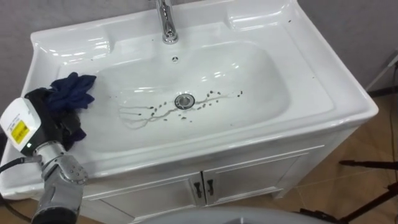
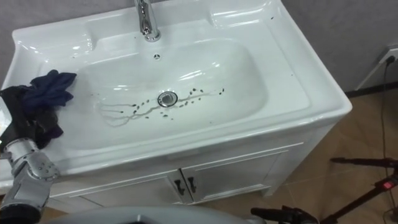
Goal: Wipe basin
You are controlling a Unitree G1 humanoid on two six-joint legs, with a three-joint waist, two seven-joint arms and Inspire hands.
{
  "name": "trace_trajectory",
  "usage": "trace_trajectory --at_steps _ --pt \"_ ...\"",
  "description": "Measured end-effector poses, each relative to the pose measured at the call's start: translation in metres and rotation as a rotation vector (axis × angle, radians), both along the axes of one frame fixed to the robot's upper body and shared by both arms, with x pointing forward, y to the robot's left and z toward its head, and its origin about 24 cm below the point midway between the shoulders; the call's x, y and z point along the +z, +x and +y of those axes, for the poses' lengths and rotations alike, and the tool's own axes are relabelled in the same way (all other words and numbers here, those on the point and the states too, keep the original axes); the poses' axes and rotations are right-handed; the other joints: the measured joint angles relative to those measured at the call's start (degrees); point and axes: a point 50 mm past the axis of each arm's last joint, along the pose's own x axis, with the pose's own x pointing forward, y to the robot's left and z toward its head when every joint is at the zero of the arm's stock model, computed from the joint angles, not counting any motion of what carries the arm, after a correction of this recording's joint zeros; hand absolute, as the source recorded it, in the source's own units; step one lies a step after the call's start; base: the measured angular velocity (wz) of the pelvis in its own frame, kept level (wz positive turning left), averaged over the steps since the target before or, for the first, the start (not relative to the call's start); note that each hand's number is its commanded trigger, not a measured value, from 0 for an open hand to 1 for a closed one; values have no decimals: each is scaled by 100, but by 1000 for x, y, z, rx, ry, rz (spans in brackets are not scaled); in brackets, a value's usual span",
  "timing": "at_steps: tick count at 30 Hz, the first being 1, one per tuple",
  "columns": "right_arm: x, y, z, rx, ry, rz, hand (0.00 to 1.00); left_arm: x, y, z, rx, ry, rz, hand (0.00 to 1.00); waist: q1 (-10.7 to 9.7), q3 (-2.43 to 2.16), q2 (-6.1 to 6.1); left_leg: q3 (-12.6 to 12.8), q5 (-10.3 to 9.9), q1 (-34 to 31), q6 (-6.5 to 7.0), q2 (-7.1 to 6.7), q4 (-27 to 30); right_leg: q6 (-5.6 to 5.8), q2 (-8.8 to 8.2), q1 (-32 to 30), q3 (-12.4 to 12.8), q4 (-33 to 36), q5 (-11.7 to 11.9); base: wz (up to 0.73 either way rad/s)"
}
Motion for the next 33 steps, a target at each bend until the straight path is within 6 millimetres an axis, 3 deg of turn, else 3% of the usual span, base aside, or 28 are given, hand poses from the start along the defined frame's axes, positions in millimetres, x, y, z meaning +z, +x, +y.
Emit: trace_trajectory --at_steps 17,23,30,33 --pt "0 5 0 29 -24 -18 0 9 11 -2 25 -62 -71 100 35 7 -1 -37 4 -49 -6 6 -75 -2 4 -7 -20 -4 -2 1" --pt "-1 8 4 62 -34 -41 0 22 20 -11 4 -97 -135 100 47 43 -113 -197 7 -221 0 -29 25 8 -53 -72 -186 -14 -23 14" --pt "-3 12 16 76 -12 -72 0 49 36 -25 -80 -104 -223 100 23 176 -274 -381 9 -419 1 -43 88 9 -68 -102 -329 -111 -22 13" --pt "-4 10 16 73 -19 -81 0 52 39 -34 -122 -114 -232 100 15 179 -266 -385 9 -423 1 -43 85 9 -66 -104 -325 -113 -22 2"
